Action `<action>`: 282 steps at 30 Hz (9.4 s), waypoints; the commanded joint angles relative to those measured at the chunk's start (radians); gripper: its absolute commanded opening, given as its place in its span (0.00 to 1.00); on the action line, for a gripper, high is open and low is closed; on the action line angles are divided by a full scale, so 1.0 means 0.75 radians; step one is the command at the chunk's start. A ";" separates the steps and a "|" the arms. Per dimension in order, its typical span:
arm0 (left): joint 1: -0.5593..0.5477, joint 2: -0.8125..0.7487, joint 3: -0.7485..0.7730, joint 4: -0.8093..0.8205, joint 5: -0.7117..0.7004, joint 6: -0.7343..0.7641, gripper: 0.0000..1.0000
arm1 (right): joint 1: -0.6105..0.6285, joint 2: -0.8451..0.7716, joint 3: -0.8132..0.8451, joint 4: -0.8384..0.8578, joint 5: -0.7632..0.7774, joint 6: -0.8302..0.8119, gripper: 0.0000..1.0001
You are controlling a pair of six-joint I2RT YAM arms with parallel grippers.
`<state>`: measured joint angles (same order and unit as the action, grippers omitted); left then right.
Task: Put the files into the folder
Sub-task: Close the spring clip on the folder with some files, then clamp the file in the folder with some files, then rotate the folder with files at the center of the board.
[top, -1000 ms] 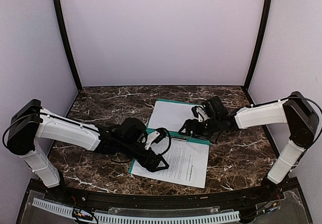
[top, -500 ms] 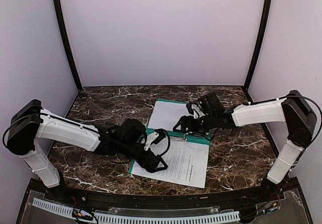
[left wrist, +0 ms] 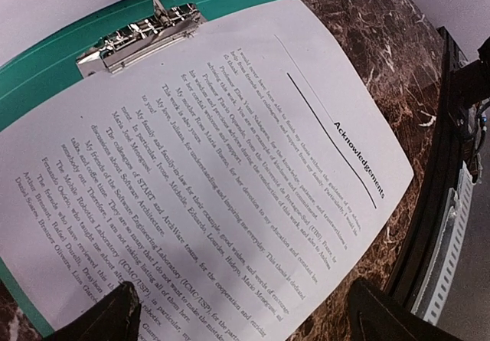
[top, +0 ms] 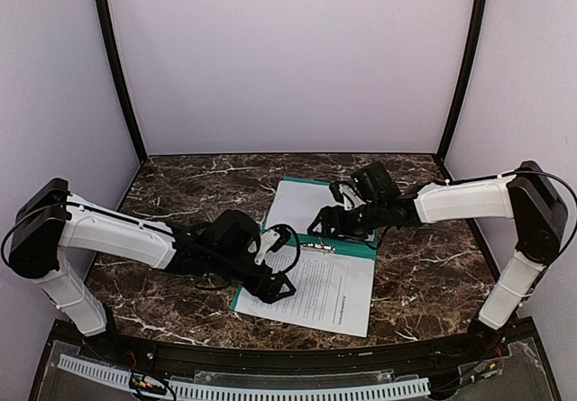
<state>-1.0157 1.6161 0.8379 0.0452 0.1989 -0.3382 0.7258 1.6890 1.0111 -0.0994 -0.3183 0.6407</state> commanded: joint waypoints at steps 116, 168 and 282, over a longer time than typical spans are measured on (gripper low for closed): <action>0.131 0.414 0.271 0.088 -0.213 -0.152 0.01 | 0.233 0.261 -0.169 0.162 0.451 -0.793 0.43; 0.291 0.602 -0.006 0.000 -0.021 -0.246 0.01 | 0.241 0.370 -0.203 0.083 0.480 -0.764 0.28; 0.737 0.613 0.517 -0.092 0.889 -0.179 0.47 | -0.417 0.003 -0.409 0.159 -0.193 -0.012 0.86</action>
<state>-0.4374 2.1197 1.3067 -0.0582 0.7597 -0.3878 0.4335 1.6222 0.7105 0.0601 -0.4259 0.6632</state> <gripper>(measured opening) 0.484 0.859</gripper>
